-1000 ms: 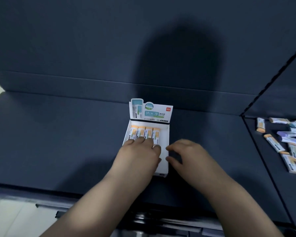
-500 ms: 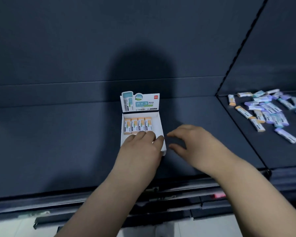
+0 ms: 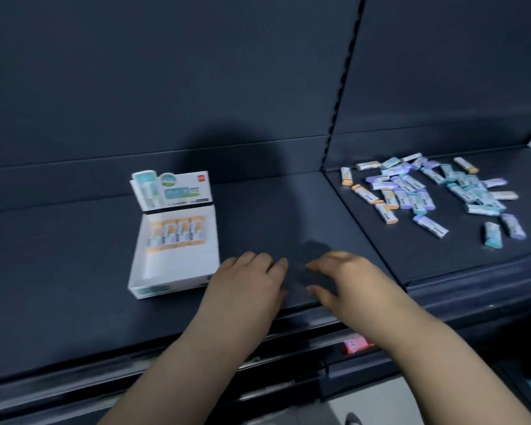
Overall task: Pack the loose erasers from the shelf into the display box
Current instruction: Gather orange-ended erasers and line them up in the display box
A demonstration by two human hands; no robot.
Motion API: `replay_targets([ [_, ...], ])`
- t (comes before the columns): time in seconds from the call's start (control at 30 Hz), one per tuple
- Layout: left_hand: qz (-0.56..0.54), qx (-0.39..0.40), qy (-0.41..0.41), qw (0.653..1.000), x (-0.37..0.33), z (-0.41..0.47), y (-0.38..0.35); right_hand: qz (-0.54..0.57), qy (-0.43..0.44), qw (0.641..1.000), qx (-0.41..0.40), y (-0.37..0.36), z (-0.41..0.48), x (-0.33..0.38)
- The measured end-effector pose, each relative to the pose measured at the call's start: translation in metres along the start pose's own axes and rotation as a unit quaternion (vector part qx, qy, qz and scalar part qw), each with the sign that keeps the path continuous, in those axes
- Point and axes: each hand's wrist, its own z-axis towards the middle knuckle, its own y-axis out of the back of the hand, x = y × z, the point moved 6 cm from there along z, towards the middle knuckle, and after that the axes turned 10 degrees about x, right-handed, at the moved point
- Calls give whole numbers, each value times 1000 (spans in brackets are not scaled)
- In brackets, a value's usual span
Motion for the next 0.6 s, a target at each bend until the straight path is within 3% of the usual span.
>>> replay_targets([
  [0.4, -36, 53, 37, 997, -163, 157, 0, 5, -25, 999, 43, 101, -28, -229],
  [0.6, -23, 102, 96, 990, -175, 185, -16, -6, 1, 997, 77, 107, -9, -269],
])
